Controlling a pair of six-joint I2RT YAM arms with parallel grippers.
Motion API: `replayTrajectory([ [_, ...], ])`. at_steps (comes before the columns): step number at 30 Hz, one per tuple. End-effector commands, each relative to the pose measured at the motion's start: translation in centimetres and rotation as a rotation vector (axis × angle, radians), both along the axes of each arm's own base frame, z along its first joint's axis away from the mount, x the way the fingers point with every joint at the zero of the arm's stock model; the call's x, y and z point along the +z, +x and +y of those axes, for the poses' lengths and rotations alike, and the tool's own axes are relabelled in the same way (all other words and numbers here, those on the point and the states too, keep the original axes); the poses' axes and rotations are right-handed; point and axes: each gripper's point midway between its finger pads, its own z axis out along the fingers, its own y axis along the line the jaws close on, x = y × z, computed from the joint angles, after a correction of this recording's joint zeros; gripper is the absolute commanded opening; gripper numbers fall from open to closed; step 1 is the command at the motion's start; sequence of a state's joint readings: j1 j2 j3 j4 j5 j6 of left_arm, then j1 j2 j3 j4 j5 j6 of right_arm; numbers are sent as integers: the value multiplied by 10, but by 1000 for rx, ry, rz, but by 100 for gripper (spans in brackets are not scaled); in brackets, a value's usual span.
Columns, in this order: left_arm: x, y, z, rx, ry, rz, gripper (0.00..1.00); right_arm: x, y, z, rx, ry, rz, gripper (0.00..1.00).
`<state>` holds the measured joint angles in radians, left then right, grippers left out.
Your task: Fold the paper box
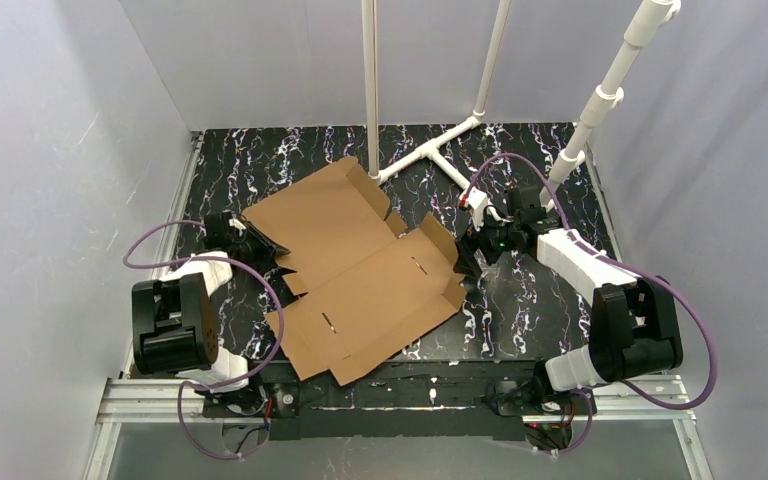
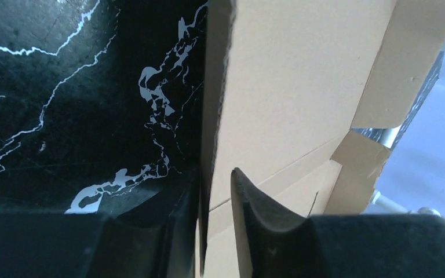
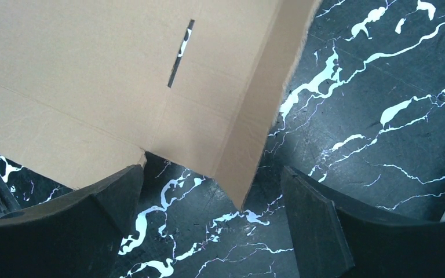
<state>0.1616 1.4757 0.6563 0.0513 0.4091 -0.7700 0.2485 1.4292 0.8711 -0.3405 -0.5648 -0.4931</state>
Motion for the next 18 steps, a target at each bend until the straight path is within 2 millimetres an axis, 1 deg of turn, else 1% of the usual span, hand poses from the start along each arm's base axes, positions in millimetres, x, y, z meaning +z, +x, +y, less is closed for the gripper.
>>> replayTrajectory([
  [1,26,17,-1,-27,-10,-87,18,4,4,3,8,27,-10,98],
  [3,37,19,-2,-50,4,-128,9,3,3,4,10,28,-7,98],
  [5,50,19,-2,-75,21,-176,2,5,3,4,13,32,-7,98],
  [6,57,18,-3,-88,34,-203,0,6,3,5,18,38,-10,98],
  [10,83,11,-4,-131,92,-341,0,11,4,7,17,64,-3,98],
  [12,93,6,-5,-144,117,-414,0,10,6,6,5,62,0,98],
  [13,94,2,-7,-153,122,-436,0,9,8,4,-6,53,0,98],
  [15,103,-3,-11,-177,122,-495,0,5,14,-2,-38,18,-5,98],
  [18,108,-9,-19,-210,106,-546,0,5,21,-8,-69,-7,-16,98],
])
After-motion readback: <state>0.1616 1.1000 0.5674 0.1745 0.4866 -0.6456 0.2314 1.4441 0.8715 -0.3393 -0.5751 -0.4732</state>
